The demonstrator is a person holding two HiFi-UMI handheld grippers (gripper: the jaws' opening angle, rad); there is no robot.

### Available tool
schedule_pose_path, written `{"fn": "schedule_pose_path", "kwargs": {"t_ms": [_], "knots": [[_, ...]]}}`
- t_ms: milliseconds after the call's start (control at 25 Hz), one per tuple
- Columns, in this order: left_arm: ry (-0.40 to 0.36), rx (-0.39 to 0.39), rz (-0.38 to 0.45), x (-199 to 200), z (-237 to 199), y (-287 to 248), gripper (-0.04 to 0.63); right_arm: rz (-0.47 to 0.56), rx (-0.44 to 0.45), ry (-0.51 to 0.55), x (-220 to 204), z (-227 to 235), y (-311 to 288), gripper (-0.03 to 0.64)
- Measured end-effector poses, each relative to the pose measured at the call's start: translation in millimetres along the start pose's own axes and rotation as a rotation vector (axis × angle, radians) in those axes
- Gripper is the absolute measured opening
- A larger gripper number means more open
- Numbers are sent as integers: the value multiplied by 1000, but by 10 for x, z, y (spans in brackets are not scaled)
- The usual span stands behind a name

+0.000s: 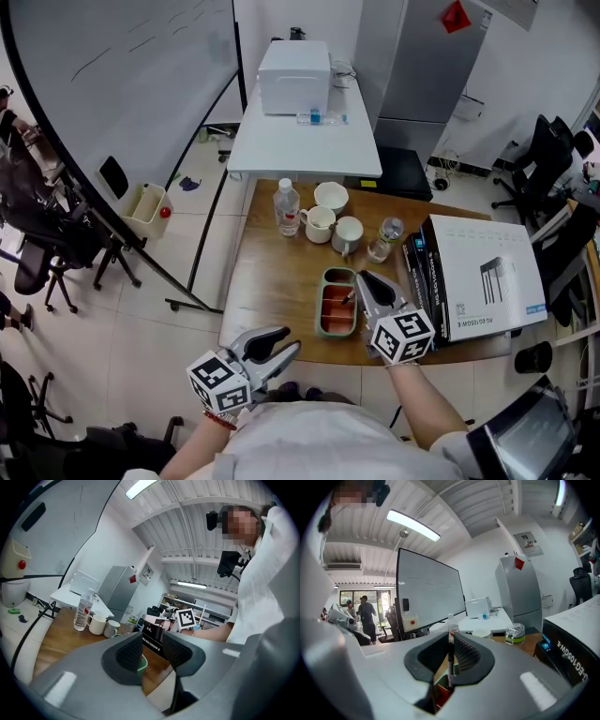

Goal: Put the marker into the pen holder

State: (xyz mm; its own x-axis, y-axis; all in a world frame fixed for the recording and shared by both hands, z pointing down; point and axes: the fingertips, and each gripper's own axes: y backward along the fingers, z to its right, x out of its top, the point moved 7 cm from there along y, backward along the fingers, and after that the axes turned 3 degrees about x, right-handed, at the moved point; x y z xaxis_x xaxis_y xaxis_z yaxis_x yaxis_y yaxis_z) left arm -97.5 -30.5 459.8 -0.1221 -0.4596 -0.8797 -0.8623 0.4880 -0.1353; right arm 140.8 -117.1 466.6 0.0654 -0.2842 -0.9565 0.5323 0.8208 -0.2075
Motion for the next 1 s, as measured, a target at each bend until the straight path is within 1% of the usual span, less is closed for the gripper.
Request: {"fn": "schedule_pose_path", "kwargs": {"t_ms": [80, 160, 280, 400, 520, 640, 720, 760, 800, 840, 920, 1000], "knots": [[6, 3, -1, -13, -25, -2, 135, 29, 18, -8, 89, -25, -3, 25], [10, -1, -2, -37, -43, -19, 135, 35, 30, -14, 98, -11, -39, 25], [16, -14, -8, -64, -47, -56, 135, 13, -8, -20, -77, 92, -108, 25], [22, -17, -23, -60, -35, -80, 135, -26, -63, -44, -331, 196, -150, 25], [29, -13, -30, -64, -42, -85, 135, -86, -88, -74, -550, 243, -143, 25], [36, -10, -30, -79, -63, -85, 135, -154, -86, -96, -747, 268, -116, 26], [39, -12, -26, -98, -76, -90, 135, -187, -57, -110, -842, 264, -101, 26], [40, -12, -26, -102, -79, -94, 135, -208, -36, -114, -888, 253, -100, 53], [41, -14, -27, -109, -80, -99, 135, -232, -19, -116, -937, 241, -97, 128], [42, -16, -27, -118, -82, -104, 135, -255, -11, -114, -984, 233, -85, 161], [45, -21, -29, -125, -78, -117, 135, -285, -20, -111, -1066, 245, -31, 169], [47, -21, -34, -111, -70, -123, 135, -286, -45, -122, -1105, 276, 39, 167]]}}
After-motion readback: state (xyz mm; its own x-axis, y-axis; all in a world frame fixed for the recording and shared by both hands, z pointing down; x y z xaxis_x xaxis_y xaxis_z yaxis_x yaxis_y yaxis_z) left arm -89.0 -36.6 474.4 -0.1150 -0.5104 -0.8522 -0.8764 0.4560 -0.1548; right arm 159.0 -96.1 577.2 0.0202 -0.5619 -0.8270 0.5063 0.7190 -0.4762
